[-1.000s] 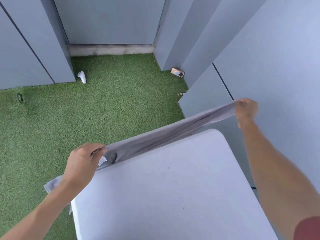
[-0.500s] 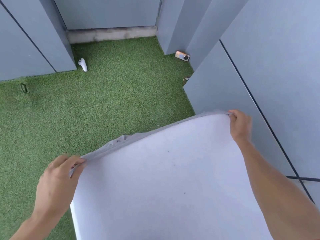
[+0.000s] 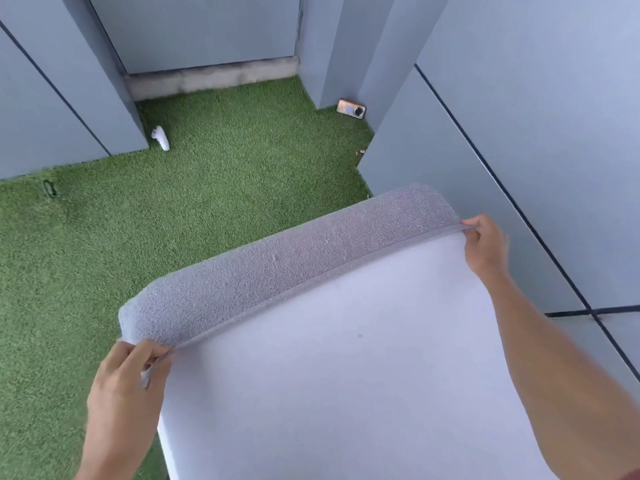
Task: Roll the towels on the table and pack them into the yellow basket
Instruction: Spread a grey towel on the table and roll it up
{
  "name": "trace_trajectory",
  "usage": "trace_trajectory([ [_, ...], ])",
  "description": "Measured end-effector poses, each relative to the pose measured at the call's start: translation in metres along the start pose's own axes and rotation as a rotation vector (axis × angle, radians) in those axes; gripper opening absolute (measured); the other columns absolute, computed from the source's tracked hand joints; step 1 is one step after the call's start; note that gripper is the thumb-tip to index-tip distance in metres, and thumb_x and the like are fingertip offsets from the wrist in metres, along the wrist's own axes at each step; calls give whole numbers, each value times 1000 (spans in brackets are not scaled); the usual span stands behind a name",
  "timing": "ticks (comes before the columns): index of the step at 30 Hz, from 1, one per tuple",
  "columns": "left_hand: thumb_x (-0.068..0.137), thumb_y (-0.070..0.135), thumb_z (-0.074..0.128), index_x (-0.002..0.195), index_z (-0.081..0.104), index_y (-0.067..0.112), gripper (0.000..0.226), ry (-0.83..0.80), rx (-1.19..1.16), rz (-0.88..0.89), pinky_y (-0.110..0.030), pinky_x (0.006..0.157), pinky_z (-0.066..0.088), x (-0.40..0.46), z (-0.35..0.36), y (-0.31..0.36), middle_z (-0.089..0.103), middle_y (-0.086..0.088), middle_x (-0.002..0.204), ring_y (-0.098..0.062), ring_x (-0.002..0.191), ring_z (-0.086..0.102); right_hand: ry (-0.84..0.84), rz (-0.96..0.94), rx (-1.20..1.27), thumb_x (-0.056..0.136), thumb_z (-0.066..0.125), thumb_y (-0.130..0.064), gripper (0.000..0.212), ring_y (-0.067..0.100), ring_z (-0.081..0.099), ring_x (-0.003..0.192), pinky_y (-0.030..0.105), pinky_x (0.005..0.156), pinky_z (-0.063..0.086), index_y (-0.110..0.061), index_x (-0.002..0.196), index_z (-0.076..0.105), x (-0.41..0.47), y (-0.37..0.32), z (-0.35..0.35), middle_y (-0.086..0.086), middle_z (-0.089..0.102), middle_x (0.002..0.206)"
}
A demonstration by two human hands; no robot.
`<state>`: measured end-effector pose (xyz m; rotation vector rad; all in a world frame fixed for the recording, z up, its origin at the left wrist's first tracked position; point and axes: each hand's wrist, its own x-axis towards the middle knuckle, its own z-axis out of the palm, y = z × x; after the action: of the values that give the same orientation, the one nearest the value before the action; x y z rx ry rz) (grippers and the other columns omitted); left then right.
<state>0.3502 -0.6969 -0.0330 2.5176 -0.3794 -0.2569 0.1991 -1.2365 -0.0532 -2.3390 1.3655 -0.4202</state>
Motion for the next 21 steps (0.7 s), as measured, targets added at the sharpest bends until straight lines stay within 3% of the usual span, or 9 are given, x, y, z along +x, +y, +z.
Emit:
trace_trajectory([
  [6,73,-4,75,73,63,22,29,23,-13,50,-35,56,41,-49,9,-6,48,0,73,-30,63,52,21,36,-14,92,44,0,25,30,60,98,32,81,43,-10,103,64,-38,32,-19,10,68,105],
  [10,71,-5,77,73,65,20,28,50,-28,47,-33,54,39,-99,19,-6,48,-2,71,-30,61,51,24,92,1,94,45,-3,23,31,59,95,39,86,48,-13,103,64,-70,62,-37,4,62,92],
  [13,70,-5,78,73,66,20,28,72,-42,41,-32,53,39,-139,27,-8,49,-2,71,-30,60,53,32,115,2,94,45,-5,22,35,58,100,39,85,46,-14,104,63,-98,91,-53,6,63,93],
  [17,69,-3,79,73,65,23,29,93,-76,27,-28,53,36,-196,40,-10,49,0,71,-17,66,47,25,139,6,95,44,-6,22,36,57,101,39,83,45,-15,104,62,-135,128,-74,1,57,88],
  [21,67,-2,81,71,65,25,32,101,-105,14,-23,53,34,-247,49,-13,49,-1,71,-8,73,49,26,144,11,96,42,-7,23,33,56,103,33,81,41,-15,105,62,-174,157,-94,8,63,98],
])
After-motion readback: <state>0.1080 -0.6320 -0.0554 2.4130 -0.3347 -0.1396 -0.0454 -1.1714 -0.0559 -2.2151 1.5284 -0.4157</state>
